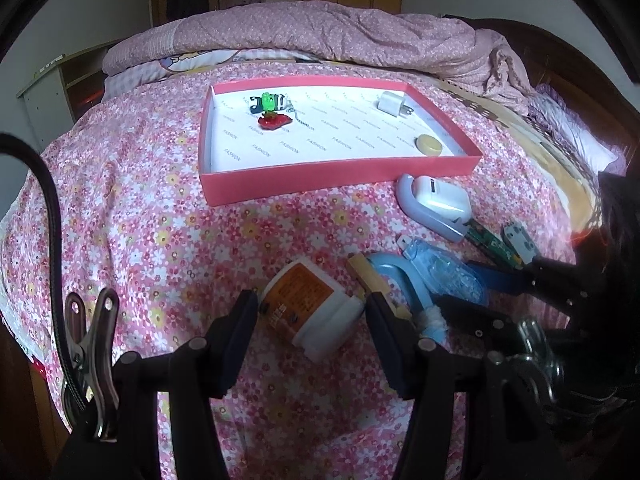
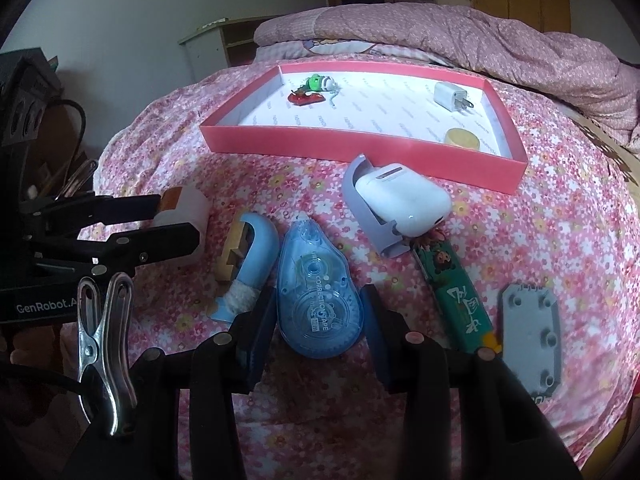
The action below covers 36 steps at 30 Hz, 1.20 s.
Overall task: Organize rigid objects
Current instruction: 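Grasp the blue correction tape with the right gripper while the left lifts the bottle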
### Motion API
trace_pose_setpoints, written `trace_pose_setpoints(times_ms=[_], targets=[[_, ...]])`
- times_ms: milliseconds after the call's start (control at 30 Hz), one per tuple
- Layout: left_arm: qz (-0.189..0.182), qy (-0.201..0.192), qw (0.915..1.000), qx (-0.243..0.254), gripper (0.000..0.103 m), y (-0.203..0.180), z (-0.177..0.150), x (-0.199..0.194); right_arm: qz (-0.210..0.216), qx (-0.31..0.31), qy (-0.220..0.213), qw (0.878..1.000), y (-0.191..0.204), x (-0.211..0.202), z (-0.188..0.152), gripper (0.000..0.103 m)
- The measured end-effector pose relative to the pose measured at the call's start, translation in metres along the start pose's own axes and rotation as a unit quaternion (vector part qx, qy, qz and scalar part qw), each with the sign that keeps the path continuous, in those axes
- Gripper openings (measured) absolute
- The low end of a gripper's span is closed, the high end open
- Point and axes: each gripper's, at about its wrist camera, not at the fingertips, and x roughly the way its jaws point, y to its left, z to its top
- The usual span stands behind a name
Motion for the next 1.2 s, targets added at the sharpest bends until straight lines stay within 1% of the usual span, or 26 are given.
trace_pose_setpoints(times_ms=[100, 267, 400, 567, 867, 1100, 1200], targets=[[-0.004, 0.003, 1.0000, -0.005, 0.059, 0.001, 0.002, -0.001, 0.013, 0.016, 0.001, 1.000, -0.004, -0.002, 0.000, 0.043], [-0.017, -0.003, 0.9998, -0.013, 0.059, 0.004, 0.005, -0.006, 0.026, 0.040, 0.002, 0.999, -0.011, -0.008, 0.001, 0.043], [-0.017, -0.012, 0.9996, -0.016, 0.059, 0.005, 0.009, -0.013, 0.029, 0.037, -0.010, 0.999, -0.012, -0.018, 0.002, 0.043], [-0.029, -0.025, 0.9989, -0.029, 0.059, 0.008, 0.021, -0.022, 0.033, 0.039, -0.024, 0.998, -0.013, -0.028, 0.007, 0.043], [-0.010, -0.056, 0.9984, -0.004, 0.059, 0.003, 0.048, -0.031, 0.030, 0.049, -0.047, 0.997, -0.022, -0.044, 0.019, 0.043], [-0.009, -0.076, 0.9971, -0.007, 0.059, 0.004, 0.076, -0.028, 0.024, 0.053, -0.060, 0.996, -0.034, -0.054, 0.034, 0.043], [-0.008, -0.078, 0.9969, -0.008, 0.059, 0.005, 0.084, -0.024, 0.021, 0.053, -0.067, 0.996, -0.036, -0.055, 0.043, 0.043]])
